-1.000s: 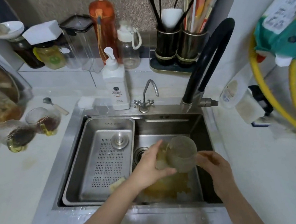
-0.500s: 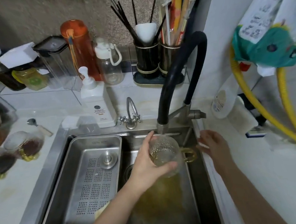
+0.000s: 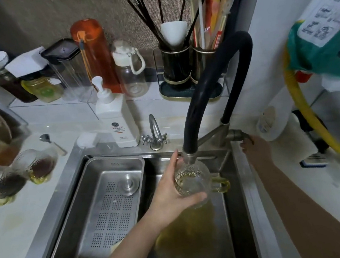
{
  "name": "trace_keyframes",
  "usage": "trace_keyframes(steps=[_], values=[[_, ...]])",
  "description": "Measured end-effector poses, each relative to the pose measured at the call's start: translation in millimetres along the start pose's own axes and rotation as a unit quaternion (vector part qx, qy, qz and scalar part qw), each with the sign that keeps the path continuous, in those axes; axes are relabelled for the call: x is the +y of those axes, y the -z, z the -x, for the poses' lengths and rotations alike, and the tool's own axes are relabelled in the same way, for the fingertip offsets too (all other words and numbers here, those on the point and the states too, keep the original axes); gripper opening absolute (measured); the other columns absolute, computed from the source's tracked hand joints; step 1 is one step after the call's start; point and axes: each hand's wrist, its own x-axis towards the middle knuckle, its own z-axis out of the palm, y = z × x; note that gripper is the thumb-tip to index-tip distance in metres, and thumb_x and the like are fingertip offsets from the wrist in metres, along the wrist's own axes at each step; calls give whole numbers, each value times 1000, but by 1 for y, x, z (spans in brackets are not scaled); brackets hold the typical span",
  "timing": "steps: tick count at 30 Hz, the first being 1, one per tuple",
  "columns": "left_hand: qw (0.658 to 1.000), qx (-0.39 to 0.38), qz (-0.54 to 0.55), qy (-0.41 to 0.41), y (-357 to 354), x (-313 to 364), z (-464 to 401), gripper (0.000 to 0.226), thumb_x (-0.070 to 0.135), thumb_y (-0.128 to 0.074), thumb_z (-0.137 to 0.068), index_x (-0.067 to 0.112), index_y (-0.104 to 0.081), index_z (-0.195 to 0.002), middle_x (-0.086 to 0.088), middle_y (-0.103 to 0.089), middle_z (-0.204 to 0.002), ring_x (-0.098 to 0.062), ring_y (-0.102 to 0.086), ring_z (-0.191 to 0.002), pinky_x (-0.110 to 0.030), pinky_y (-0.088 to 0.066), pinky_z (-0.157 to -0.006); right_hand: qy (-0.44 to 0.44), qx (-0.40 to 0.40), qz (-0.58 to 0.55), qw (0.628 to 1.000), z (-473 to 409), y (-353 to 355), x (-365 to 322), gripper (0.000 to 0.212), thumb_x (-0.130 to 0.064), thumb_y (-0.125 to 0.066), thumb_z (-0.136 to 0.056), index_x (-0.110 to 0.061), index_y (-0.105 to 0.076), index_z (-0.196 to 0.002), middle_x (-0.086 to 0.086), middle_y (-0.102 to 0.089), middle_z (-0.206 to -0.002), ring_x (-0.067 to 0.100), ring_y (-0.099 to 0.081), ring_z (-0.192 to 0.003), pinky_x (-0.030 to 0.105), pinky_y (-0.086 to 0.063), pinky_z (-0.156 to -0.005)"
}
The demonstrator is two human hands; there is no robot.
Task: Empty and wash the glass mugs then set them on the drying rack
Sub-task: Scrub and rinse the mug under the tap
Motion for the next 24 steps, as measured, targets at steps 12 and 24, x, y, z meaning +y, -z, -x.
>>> trace_keyframes(steps=[12, 24], values=[[1000, -4, 0, 1, 0, -4, -7, 116, 43, -88, -55, 43, -16, -145, 20, -49, -135, 0, -46, -126, -39, -38, -110, -35, -19, -71, 997, 35, -2, -4, 23, -19, -53, -94, -2, -60, -106, 19, -63, -102, 29, -60, -92, 39, -49, -83], [996, -81, -25, -13, 2, 0, -9, 114, 48, -87, -52, 37, -23, -145, 16, -51, -133, -1, -47, -124, -33, -38, -110, 88, -186, -23, 978, 172, 12, -27, 14, -23, -54, -94, -37, -57, -95, -13, -65, -92, -1, -62, -86, 15, -50, -76]])
